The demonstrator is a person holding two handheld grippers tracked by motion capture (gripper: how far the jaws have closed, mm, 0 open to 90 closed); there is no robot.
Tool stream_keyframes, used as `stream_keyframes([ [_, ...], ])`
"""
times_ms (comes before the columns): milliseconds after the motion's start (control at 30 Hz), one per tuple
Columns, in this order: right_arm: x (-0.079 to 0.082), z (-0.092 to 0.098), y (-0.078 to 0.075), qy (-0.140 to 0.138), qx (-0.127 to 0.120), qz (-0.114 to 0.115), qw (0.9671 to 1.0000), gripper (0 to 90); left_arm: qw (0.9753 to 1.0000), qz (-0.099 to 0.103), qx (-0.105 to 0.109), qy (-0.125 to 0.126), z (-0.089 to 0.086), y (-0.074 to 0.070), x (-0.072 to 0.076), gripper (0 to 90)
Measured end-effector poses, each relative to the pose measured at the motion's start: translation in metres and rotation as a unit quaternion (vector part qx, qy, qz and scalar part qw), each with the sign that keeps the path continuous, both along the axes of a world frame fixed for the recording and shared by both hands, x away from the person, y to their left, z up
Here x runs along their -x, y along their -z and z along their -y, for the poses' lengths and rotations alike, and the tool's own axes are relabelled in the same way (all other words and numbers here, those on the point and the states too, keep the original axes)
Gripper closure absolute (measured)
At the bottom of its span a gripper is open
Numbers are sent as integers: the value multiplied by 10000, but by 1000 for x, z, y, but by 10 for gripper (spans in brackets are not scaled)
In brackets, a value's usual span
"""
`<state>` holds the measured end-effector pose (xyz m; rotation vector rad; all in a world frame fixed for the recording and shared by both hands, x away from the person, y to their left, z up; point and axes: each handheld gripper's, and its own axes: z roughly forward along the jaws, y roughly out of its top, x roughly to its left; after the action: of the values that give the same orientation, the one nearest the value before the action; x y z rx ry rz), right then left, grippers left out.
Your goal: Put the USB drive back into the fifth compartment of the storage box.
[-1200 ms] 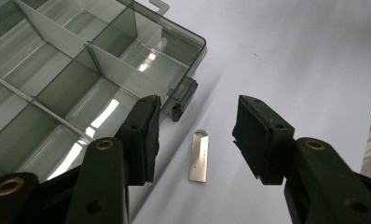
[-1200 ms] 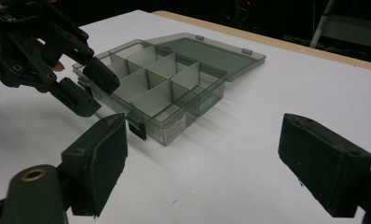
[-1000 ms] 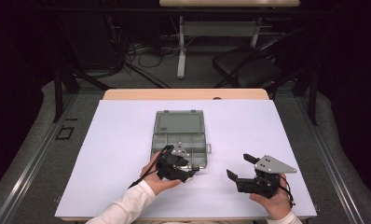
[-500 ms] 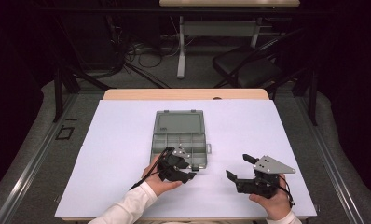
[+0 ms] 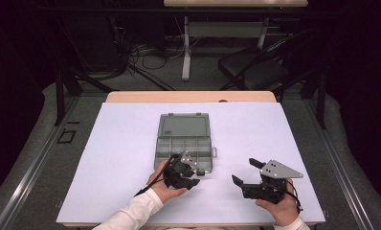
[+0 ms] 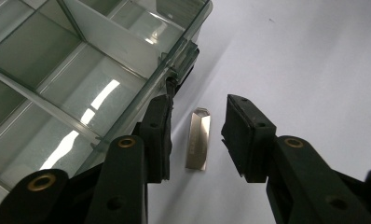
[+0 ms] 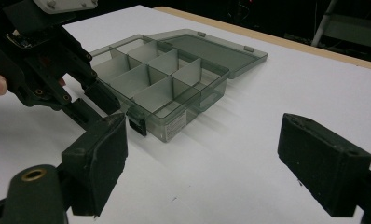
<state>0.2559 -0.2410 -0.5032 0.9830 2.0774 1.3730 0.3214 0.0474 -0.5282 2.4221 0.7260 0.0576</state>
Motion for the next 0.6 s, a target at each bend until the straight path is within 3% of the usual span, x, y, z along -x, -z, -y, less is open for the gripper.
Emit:
stream_keyframes([
  [600, 0, 0, 0, -29, 26, -12, 10000, 159, 9992, -11, -370, 137, 3, 1, 0, 683],
])
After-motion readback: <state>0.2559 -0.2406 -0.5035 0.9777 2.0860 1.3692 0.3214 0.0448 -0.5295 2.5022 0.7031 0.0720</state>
